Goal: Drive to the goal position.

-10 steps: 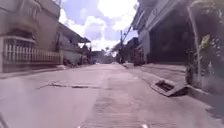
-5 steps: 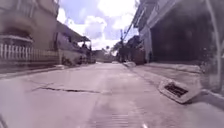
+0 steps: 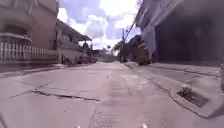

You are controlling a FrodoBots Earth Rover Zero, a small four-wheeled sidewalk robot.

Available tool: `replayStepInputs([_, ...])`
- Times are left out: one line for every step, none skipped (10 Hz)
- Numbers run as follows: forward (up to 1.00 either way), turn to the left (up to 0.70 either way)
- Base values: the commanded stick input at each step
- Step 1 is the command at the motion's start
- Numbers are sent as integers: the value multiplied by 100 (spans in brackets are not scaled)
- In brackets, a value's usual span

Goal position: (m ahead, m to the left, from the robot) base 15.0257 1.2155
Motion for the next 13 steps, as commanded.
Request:
replayStepInputs([70, 0])
replayStepInputs([70, 0])
replayStepInputs([70, 0])
replayStepInputs([70, 0])
replayStepInputs([70, 0])
replayStepInputs([70, 0])
replayStepInputs([70, 0])
replayStepInputs([70, 0])
replayStepInputs([70, 0])
replayStepInputs([70, 0])
replayStepInputs([70, 0])
replayStepInputs([70, 0])
replayStepInputs([70, 0])
